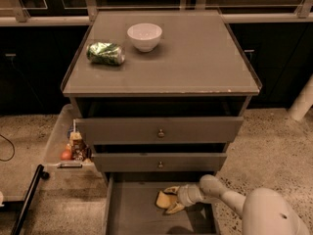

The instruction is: Place sponge into bottom drawer

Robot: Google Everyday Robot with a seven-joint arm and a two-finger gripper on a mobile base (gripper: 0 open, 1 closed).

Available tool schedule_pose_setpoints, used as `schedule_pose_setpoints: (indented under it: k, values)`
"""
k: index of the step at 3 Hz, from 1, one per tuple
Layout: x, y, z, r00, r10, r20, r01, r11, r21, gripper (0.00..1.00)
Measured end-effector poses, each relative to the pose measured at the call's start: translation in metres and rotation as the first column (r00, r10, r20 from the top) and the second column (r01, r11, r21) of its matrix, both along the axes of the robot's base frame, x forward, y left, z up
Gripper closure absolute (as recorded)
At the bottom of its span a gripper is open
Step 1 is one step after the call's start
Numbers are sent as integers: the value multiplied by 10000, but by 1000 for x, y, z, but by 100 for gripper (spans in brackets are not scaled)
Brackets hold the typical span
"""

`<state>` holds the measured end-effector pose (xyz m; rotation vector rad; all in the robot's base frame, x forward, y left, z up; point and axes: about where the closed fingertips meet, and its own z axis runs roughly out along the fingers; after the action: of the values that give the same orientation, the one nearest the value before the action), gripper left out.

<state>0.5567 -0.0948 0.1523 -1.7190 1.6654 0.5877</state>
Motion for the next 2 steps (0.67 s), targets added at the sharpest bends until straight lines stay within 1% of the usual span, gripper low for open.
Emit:
schedule_pose_setpoints:
  k: [1, 2]
  values:
    - [-10, 3, 5, 9999, 78, -92, -77, 9998, 178, 0]
    - [-24, -10, 28, 10000, -45, -48, 46, 9998, 185, 0]
